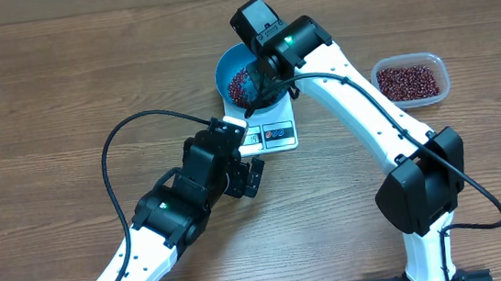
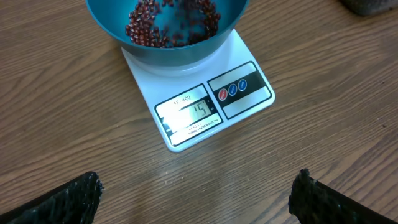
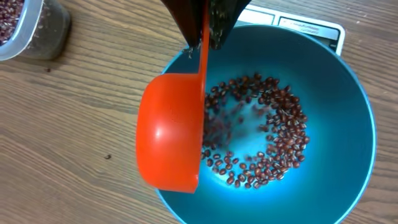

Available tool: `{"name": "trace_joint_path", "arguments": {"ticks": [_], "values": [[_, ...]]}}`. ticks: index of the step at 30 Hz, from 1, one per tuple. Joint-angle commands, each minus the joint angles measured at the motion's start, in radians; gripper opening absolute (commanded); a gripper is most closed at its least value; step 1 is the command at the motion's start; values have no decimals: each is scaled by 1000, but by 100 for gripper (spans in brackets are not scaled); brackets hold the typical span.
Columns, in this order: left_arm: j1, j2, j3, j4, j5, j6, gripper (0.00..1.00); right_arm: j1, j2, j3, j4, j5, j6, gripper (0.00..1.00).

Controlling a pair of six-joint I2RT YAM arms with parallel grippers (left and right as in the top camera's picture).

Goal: Scoop item into bowl and weigh 150g on scale
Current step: 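Tilt the scoop with right gripper to pour beans into the bowl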

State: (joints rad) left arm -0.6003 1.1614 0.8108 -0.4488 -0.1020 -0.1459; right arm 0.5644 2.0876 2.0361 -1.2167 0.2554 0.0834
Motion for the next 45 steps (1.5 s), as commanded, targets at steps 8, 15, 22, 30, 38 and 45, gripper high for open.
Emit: {"name": "trace_joint_path", "arguments": {"ticks": [8,15,22,30,38,45], "values": [[6,3,5,0,-13,12,99,-5,1,34,11,-14,-6,4],[6,4,5,0,-12,11,100,-22,-26,48,10,-78,-6,4],[6,3,5,0,-13,11,99,-170,-124,54,-6,-318,-18,4],[6,3,5,0,-12,11,100,-439,-228,54,-93,-517,-63,4],[6,3,5,0,-13,11,100,-696,-241,49,-229,-553,-122,4],[6,3,5,0,-13,11,100,-804,-222,27,-289,-459,-145,4]]}}
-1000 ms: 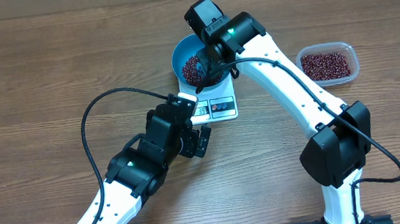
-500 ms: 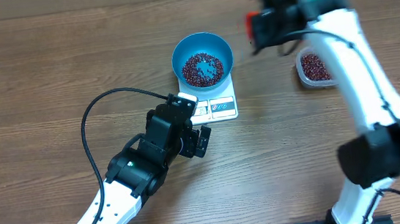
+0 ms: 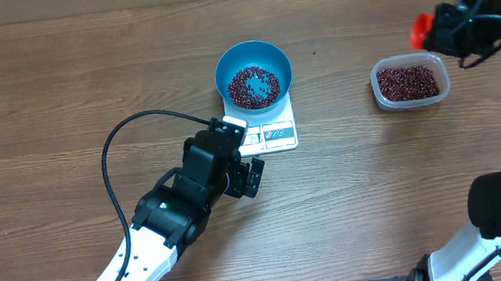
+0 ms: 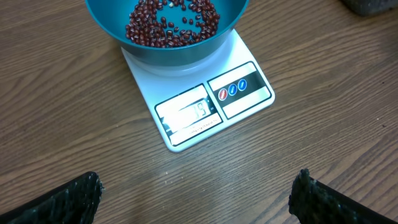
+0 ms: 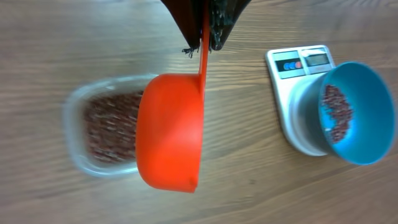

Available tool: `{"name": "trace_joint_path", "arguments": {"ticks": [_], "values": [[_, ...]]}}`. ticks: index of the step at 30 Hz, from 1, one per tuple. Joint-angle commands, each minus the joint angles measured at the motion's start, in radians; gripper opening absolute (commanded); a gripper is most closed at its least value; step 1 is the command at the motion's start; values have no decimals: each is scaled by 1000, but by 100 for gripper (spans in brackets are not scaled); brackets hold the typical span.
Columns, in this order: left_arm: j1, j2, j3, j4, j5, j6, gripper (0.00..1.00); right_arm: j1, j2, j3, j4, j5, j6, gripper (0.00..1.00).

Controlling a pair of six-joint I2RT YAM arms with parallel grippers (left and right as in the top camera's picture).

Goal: Scoop item into bowl and weigh 150g on scale
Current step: 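Tilt the scoop with right gripper to pour beans into the bowl, then return the empty scoop with right gripper to the bean tub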

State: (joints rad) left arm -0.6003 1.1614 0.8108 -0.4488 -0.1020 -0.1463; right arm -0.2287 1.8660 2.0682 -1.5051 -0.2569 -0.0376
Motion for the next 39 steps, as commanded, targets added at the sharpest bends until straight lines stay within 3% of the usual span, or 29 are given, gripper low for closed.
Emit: {"name": "trace_joint_path", "arguments": {"ticks": [1,13,19,28,39], "values": [[6,3,5,0,-13,12,99,-15,-1,-23,2,81,-24,4],[6,3,5,0,-12,12,100,-15,1,-327,189,257,-24,4],[6,3,5,0,-13,12,99,-2,5,-444,319,323,-95,4],[6,3,5,0,-12,12,100,7,20,-489,437,373,-95,4],[6,3,5,0,-12,12,99,14,116,-491,409,388,-99,4]]}}
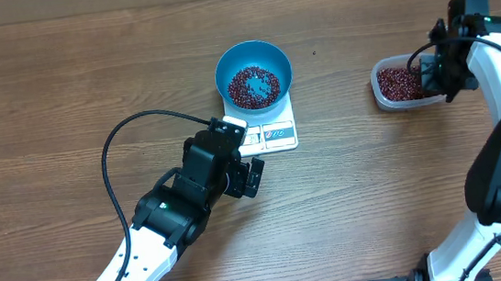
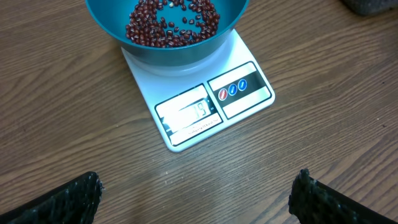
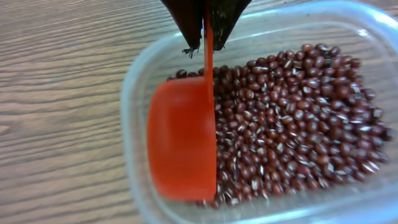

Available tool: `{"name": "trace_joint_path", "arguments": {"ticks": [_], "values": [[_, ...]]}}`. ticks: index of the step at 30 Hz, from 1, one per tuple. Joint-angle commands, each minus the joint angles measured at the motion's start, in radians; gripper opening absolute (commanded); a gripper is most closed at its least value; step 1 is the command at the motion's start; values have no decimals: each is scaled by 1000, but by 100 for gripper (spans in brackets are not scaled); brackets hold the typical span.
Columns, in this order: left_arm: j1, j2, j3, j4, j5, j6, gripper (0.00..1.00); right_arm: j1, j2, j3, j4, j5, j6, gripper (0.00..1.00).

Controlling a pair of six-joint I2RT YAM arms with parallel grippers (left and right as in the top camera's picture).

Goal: Scoop item into bowl and weigh 150g on scale
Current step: 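Return the empty scoop with right gripper to the bean tub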

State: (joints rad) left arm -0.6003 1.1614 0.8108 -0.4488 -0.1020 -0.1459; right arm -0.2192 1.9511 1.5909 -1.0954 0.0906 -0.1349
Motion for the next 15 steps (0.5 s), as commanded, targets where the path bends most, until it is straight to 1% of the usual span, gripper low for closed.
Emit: {"name": "trace_joint_path", "arguments": {"ticks": [1,5,10,15], "values": [[6,3,5,0,-13,11,99,7,38,-14,-2,41,-2,4],[6,3,5,0,-12,11,99,24,64,-14,-15,29,-2,4],[6,3,5,0,-12,12,100,37,66,-14,-27,-143,-30,4],[6,3,5,0,-12,11,100,22,66,-14,-66,-271,-55,4]]}}
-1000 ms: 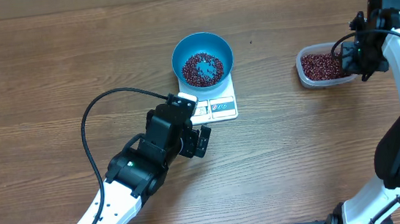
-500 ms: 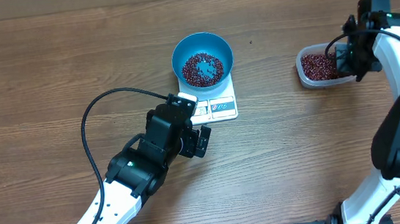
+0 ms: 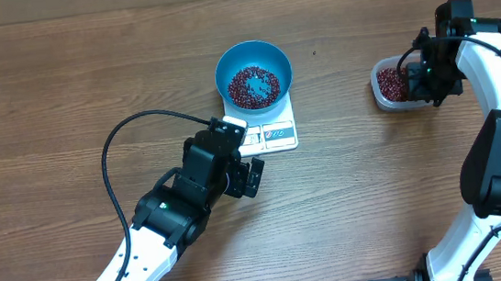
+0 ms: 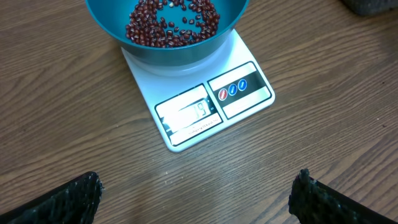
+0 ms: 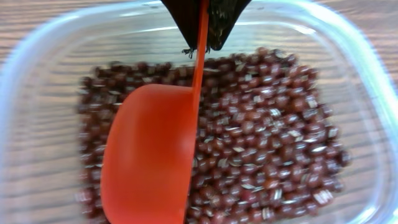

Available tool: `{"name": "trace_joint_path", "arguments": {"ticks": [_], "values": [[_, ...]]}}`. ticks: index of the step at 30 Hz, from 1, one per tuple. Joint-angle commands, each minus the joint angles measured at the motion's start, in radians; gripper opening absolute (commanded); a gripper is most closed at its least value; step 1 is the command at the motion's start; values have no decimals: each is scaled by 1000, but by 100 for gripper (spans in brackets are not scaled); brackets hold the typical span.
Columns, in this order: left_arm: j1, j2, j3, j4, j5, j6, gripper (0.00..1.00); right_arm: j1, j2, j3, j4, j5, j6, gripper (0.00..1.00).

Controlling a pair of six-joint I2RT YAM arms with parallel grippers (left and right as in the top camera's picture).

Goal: Scoop item into bowl and weigh 150g on scale
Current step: 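Return the empty scoop with right gripper to the bean tub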

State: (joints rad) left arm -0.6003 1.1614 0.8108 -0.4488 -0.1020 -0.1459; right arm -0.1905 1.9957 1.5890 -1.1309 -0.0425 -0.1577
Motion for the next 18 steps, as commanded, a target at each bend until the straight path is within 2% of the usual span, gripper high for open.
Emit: {"name": "trace_joint_path", "arguments": {"ticks": [1,11,18], "values": [[6,3,5,0,-12,11,100,-10,22,-12,-34,-159,-35,4],[6,3,5,0,-12,11,99,-43,23,-12,-42,-335,-34,4],[6,3,5,0,-13,12,100,-43,32,-13,-45,-390,-26,4]]}}
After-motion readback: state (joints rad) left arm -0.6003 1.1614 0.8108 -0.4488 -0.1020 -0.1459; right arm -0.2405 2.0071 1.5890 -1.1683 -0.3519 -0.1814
